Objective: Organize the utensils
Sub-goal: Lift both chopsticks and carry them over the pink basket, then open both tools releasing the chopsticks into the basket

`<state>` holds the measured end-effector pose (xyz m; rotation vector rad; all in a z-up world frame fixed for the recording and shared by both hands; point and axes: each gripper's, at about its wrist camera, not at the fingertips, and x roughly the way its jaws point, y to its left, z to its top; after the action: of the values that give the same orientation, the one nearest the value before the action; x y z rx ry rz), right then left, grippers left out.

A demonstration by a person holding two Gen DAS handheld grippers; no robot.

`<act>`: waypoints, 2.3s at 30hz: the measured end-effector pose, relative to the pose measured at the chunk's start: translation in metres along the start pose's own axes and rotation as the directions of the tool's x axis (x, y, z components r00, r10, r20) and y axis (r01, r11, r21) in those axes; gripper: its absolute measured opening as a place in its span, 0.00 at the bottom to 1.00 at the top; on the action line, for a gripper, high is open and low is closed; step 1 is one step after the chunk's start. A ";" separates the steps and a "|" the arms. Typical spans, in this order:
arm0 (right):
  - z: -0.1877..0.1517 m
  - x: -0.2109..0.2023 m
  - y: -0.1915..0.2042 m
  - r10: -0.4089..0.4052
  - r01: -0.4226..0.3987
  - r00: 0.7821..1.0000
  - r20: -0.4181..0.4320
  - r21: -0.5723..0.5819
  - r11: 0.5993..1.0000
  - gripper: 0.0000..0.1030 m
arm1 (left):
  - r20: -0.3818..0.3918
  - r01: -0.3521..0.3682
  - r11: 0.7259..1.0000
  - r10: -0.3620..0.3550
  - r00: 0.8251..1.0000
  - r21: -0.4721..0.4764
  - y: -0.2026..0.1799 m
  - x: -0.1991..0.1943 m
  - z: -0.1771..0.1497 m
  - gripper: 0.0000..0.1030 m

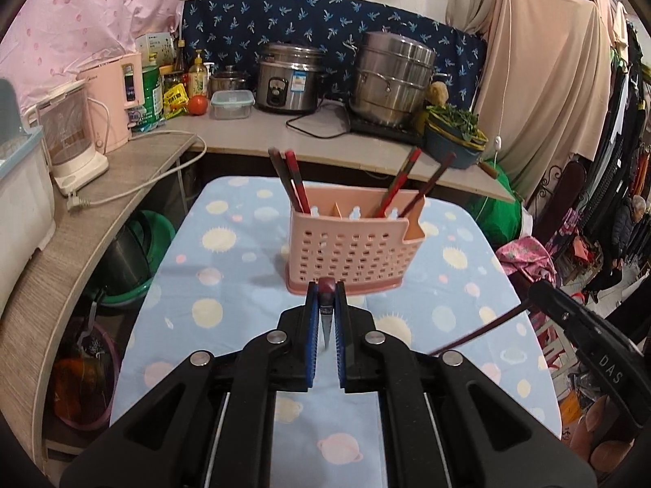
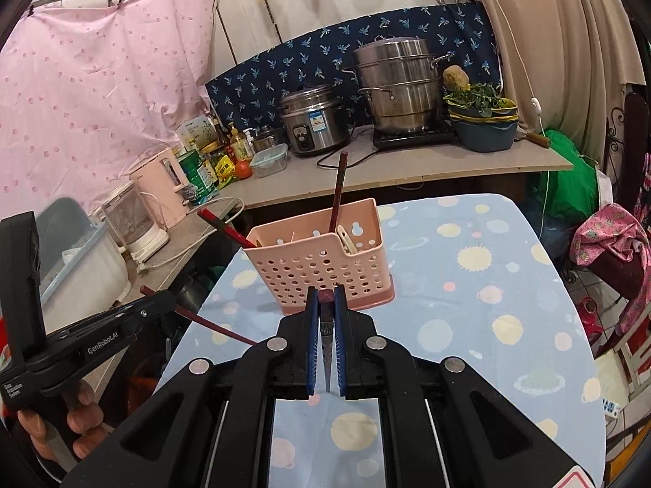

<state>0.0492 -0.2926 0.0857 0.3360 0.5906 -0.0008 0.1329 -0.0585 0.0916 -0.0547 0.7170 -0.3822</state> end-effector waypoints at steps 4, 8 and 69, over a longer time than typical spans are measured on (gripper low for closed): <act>0.009 0.004 0.000 0.009 -0.009 1.000 0.012 0.006 1.000 0.07 | 0.030 0.008 1.000 -0.008 1.000 -0.004 0.001 -0.003 0.019 0.07; 0.023 0.005 -0.001 0.009 -0.009 0.999 0.038 0.005 1.000 0.07 | 0.052 0.028 1.000 -0.027 0.998 -0.007 0.000 -0.004 0.040 0.07; 0.100 0.091 0.003 0.000 0.000 0.999 0.052 -0.003 1.000 0.31 | 0.173 -0.121 0.993 0.119 0.978 0.000 -0.007 0.054 0.117 0.46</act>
<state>0.1797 -0.3121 0.1149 0.3326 0.5391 -0.0086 0.2435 -0.0935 0.1470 -0.0340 0.5435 -0.2622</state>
